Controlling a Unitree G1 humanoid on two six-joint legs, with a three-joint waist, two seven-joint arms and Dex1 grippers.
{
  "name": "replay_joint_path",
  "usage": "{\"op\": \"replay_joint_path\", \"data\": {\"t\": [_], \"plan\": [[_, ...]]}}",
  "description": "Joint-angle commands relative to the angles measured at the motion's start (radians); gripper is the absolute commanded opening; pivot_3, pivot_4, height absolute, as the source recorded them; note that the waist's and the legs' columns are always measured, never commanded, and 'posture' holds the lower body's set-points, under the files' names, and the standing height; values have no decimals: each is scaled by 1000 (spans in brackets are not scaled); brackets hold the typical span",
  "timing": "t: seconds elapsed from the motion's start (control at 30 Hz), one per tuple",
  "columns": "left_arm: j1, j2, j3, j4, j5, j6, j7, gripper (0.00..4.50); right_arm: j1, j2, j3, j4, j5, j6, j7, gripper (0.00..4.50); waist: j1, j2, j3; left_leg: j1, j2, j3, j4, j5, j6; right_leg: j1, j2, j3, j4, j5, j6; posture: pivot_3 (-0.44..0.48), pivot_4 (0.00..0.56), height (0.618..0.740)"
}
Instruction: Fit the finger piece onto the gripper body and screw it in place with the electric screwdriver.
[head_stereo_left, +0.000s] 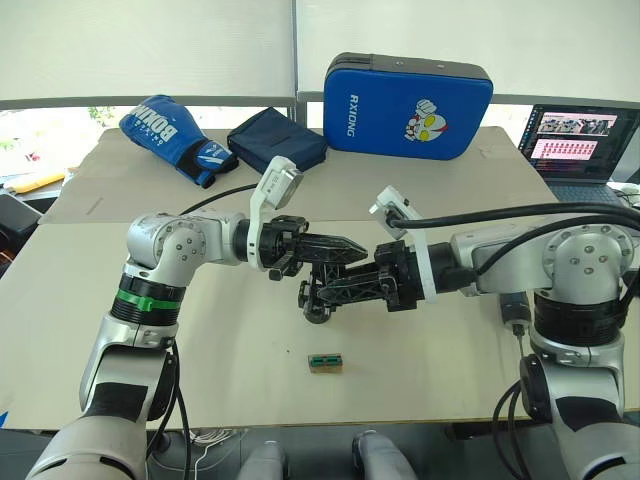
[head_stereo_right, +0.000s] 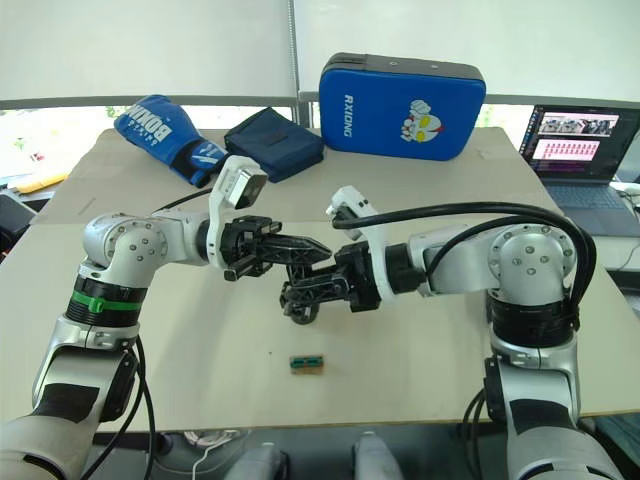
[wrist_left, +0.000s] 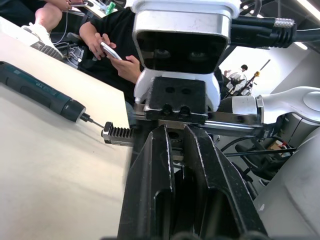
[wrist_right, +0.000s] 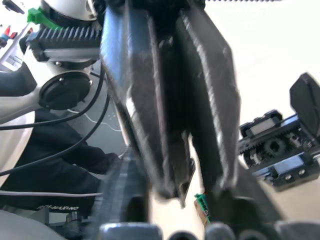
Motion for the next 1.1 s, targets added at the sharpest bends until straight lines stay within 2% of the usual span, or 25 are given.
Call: {"op": "replay_joint_path", "data": {"t": [0.03,0.27,0.33,0.37,0.43,0.57,0.6,0.67,0.73,0.87,0.97,1.1], "plan": [[-2,4,24,-37,-2,-8,-4,0,14,-33,18,-15,88,-67,-35,363,0,0,0,0,0,0,0,0,0,0,0,0,0,0,0,0,150,740],[-1,20,25,-54,-27,49,-13,0,41,-87,55,-37,155,-166,-65,362,-1,0,0,0,0,0,0,0,0,0,0,0,0,0,0,0,150,740],[-1,-9,73,-60,-56,33,10,1012,52,-100,52,-53,150,-186,-52,362,0,0,0,0,0,0,0,0,0,0,0,0,0,0,0,0,150,740],[-3,-24,106,-53,-78,25,21,1377,58,-108,50,-64,140,-194,-39,360,1,0,0,0,0,0,1,0,0,0,0,0,0,0,0,0,150,740],[0,-11,145,-49,-84,-7,-7,2263,78,-127,43,-88,116,-212,-10,360,1,0,0,-1,0,0,1,0,0,0,0,0,0,0,0,0,150,740],[50,53,137,-42,55,-225,-88,4338,129,-152,11,-133,52,-270,60,359,-2,0,0,1,0,1,0,0,0,0,0,1,0,0,0,0,150,740],[61,64,142,-22,95,-299,-99,4484,150,-154,-8,-155,23,-297,99,359,0,0,0,1,0,1,0,0,0,0,1,1,0,0,0,0,150,740],[104,101,138,44,218,-526,-166,4500,214,-164,-44,-215,-83,-385,208,359,3,0,0,0,0,1,0,0,0,0,1,1,0,0,0,0,150,740],[131,129,125,127,308,-672,-208,4500,284,-168,-60,-257,-208,-494,323,359,6,0,0,1,0,1,0,0,0,0,1,1,0,0,0,0,150,740],[176,145,119,339,459,-1011,-273,4500,422,-149,-78,-250,-433,-717,484,359,13,0,0,0,0,2,1,0,0,1,0,1,-1,0,1,0,150,740],[227,158,87,445,526,-1109,-340,4500,502,-156,-39,-239,-604,-880,619,359,18,0,0,0,0,2,2,0,0,1,0,1,-1,1,1,0,150,740],[263,118,59,553,606,-1232,-324,4500,569,-145,15,-216,-773,-1062,759,359,24,0,0,0,0,2,2,0,0,1,1,1,-1,1,1,0,150,740]]}}
